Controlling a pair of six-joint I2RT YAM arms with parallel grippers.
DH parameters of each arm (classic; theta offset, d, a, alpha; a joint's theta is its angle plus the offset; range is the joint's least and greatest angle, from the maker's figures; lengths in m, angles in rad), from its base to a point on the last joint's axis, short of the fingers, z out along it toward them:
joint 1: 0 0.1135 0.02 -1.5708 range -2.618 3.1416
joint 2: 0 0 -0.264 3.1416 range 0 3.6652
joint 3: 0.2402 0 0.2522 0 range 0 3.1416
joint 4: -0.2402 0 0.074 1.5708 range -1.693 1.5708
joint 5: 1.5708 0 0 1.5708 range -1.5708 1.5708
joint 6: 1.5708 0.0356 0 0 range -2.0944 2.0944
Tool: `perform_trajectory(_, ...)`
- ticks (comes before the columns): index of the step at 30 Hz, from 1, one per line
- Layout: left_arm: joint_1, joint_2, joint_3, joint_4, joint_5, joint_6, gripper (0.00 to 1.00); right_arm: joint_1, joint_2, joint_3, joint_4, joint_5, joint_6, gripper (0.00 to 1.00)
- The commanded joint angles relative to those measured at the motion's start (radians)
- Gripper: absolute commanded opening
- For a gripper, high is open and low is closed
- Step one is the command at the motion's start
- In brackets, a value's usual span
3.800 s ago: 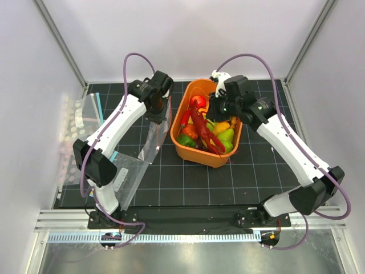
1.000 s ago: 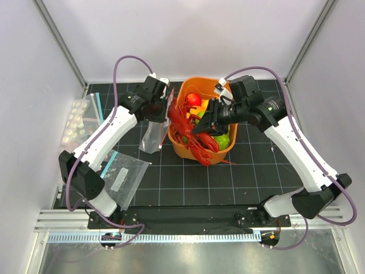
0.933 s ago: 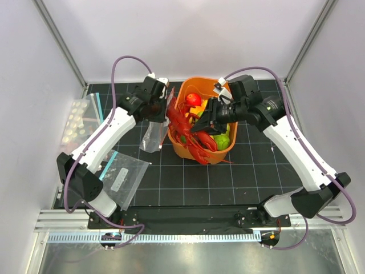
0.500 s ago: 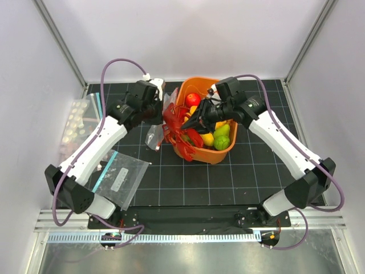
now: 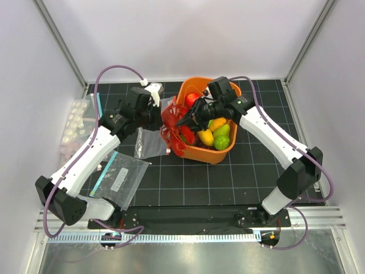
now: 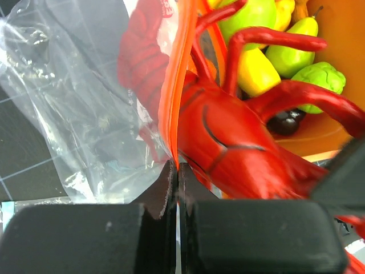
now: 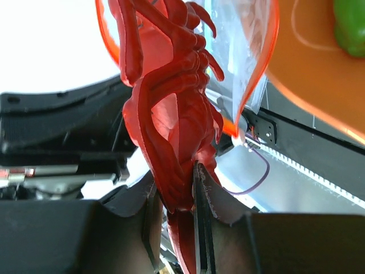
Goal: Place the food in the zip-top bag and seal the zipper
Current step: Place the fake lobster in the zipper food storage bag.
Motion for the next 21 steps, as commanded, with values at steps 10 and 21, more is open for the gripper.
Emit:
perform_trajectory(10, -0.009, -0.065, 0.01, 0.061, 0.074, 0.037, 0.0, 0.046, 0.101, 0.146, -0.093, -0.12, -0.202, 0.01)
perform_trajectory(21, -0.009, -0.091, 0.018, 0.01, 0.212, 0.058, 0.0, 0.037, 0.175, 0.235, -0.127, -0.17, -0.3, 0.01)
